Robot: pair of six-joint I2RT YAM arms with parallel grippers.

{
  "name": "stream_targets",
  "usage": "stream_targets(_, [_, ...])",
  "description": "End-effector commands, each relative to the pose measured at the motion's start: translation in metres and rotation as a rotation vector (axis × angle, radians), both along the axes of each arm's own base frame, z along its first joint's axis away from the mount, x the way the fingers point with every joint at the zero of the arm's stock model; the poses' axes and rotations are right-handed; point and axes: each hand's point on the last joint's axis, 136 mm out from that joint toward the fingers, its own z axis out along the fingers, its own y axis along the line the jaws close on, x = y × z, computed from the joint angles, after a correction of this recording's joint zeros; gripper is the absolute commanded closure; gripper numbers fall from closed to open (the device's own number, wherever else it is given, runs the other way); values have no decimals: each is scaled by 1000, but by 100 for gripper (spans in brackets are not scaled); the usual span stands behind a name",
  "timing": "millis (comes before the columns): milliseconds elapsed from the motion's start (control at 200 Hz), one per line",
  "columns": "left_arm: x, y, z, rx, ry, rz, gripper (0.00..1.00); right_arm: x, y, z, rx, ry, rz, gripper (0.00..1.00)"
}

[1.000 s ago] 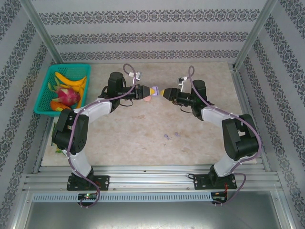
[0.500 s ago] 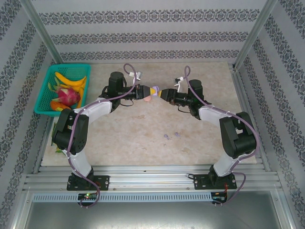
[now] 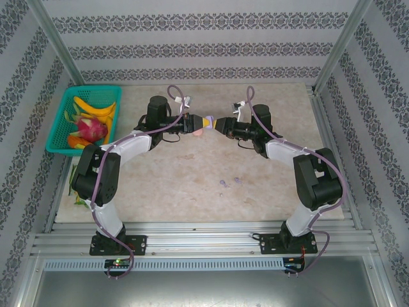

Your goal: Insert the wireless bluetooth earbuds into the charging case

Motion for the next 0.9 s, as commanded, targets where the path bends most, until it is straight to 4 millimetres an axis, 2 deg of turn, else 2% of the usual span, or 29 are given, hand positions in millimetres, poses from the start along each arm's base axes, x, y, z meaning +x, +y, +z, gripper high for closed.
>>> stream_targets(0, [-13,-14,9,-14,-20,-76,99,7,1,6,-1,-39,2,70])
stream_targets(205, [-14,-16,3,-5,-3,-81,96,6,-1,11,-1,-48,2,78])
stream_targets(415, [-14,-18,-1,1,4,-79,83,4,1,18,-4,-55,9,86])
stream_targets(699, [-11,-17,-2,21,9,-48,56,-1,2,27,-17,-69,8,96])
stream_targets(894, [-10,-11,5,44,-16,-8,21,-4,-4,29,-74,-77,-20,99])
